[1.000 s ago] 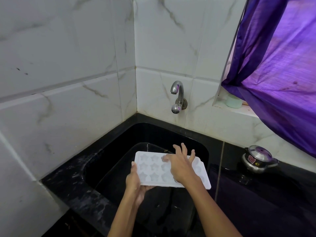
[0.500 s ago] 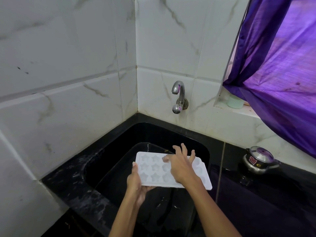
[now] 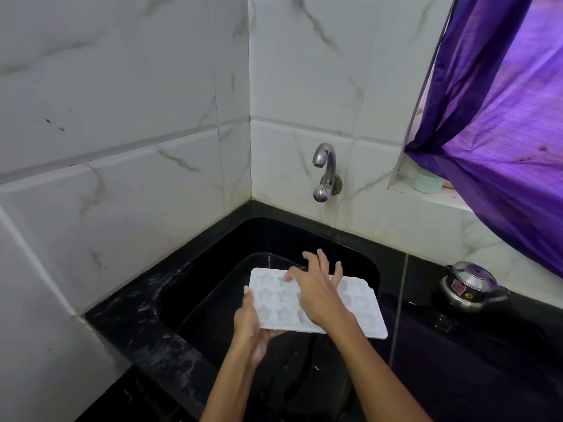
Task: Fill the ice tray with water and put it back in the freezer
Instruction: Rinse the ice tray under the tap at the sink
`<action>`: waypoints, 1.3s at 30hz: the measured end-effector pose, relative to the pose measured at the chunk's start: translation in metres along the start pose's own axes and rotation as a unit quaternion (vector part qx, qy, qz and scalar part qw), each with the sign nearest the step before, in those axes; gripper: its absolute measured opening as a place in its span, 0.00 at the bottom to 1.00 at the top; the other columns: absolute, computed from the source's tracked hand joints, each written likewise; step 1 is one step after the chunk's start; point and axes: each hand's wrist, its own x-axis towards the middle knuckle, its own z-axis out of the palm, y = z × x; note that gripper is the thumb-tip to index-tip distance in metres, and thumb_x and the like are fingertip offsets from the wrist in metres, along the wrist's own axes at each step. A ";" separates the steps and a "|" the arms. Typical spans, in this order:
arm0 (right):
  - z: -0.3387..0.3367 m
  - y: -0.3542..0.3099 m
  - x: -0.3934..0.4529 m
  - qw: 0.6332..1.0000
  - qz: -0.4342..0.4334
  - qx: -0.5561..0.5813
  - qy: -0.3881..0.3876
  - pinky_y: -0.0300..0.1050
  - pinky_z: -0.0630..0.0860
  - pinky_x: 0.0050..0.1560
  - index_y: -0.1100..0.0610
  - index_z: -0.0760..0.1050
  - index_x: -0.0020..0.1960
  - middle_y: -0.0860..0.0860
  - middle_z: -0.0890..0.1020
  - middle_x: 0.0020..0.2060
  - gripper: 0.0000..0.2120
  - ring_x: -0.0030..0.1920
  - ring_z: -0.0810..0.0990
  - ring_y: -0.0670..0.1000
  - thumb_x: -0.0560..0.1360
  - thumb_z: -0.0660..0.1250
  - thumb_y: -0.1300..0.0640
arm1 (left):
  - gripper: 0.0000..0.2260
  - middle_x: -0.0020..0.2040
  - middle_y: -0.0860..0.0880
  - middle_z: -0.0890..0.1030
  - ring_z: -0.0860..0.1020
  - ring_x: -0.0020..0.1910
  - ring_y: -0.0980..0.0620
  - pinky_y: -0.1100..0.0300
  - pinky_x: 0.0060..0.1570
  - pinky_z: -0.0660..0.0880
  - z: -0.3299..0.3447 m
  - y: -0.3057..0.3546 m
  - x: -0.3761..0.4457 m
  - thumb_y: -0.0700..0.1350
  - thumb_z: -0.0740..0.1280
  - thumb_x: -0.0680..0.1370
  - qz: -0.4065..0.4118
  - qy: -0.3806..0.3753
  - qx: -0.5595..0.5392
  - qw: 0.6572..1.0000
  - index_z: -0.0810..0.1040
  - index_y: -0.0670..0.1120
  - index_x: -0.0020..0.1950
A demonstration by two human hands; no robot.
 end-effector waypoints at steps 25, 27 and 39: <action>-0.003 -0.017 0.005 0.999 -0.015 -0.031 -0.030 0.66 0.36 0.70 0.52 0.71 0.60 0.56 0.60 0.70 0.26 0.76 0.42 0.60 0.69 0.62 0.76 | 0.19 0.37 0.46 0.86 0.84 0.38 0.43 0.50 0.31 0.80 -0.003 -0.004 -0.003 0.58 0.53 0.81 -0.004 0.013 -0.001 1.000 0.76 0.46 0.50; -0.004 -0.020 0.007 0.999 -0.025 -0.013 -0.020 0.66 0.37 0.71 0.52 0.67 0.61 0.56 0.61 0.69 0.27 0.76 0.43 0.59 0.69 0.60 0.76 | 0.19 0.38 0.45 0.86 0.84 0.38 0.43 0.50 0.32 0.80 -0.003 -0.004 -0.003 0.58 0.53 0.81 -0.005 0.010 -0.002 1.000 0.77 0.46 0.50; 0.002 -0.048 0.019 0.992 -0.074 -0.079 -0.065 0.68 0.35 0.69 0.53 0.77 0.59 0.58 0.56 0.74 0.20 0.76 0.40 0.62 0.72 0.67 0.70 | 0.21 0.39 0.43 0.85 0.84 0.38 0.43 0.51 0.34 0.79 -0.005 -0.002 -0.004 0.57 0.53 0.81 0.003 0.021 0.004 1.000 0.78 0.44 0.50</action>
